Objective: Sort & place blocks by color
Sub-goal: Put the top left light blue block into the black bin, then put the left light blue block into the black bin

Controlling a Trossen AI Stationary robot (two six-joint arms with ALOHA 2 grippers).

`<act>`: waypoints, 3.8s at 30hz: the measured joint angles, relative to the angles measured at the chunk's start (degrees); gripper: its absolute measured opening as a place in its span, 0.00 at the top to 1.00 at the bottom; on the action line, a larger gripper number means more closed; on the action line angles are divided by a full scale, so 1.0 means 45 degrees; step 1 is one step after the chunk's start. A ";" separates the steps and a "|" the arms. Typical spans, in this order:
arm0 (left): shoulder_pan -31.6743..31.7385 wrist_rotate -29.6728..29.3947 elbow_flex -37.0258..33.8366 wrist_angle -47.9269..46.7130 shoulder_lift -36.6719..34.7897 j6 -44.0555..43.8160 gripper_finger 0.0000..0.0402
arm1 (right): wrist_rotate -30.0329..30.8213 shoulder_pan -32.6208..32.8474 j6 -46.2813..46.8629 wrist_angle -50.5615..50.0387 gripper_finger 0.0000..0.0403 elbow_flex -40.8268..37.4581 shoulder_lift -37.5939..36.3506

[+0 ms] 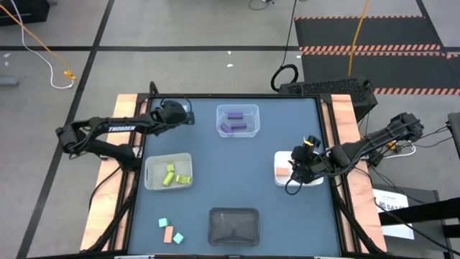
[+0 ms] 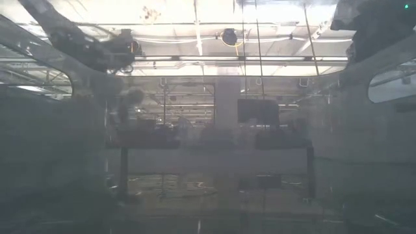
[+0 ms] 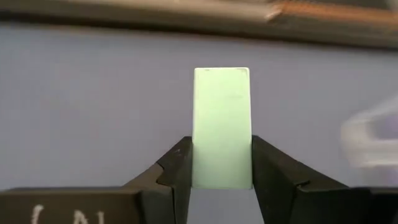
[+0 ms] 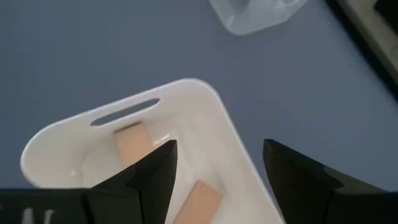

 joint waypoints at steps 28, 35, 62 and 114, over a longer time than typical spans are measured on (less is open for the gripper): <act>-0.6865 0.0608 0.0015 0.9965 -0.2176 0.4706 0.66 | 0.0289 -0.0002 -0.1742 0.1902 0.43 0.0000 -0.0001; -0.8746 0.2179 0.0015 0.9859 -0.1733 0.3180 0.66 | 0.0782 -0.0002 -0.1763 0.2005 0.43 0.0000 0.0000; -1.2911 0.5349 0.3208 0.5951 0.2446 0.2906 0.66 | 0.0646 0.0008 -0.1954 0.3480 0.43 0.0000 -0.0003; -1.5290 0.5396 0.6087 -0.5233 0.1649 -1.2758 0.49 | 0.0631 0.0013 -0.1955 0.3525 0.43 0.0000 -0.0002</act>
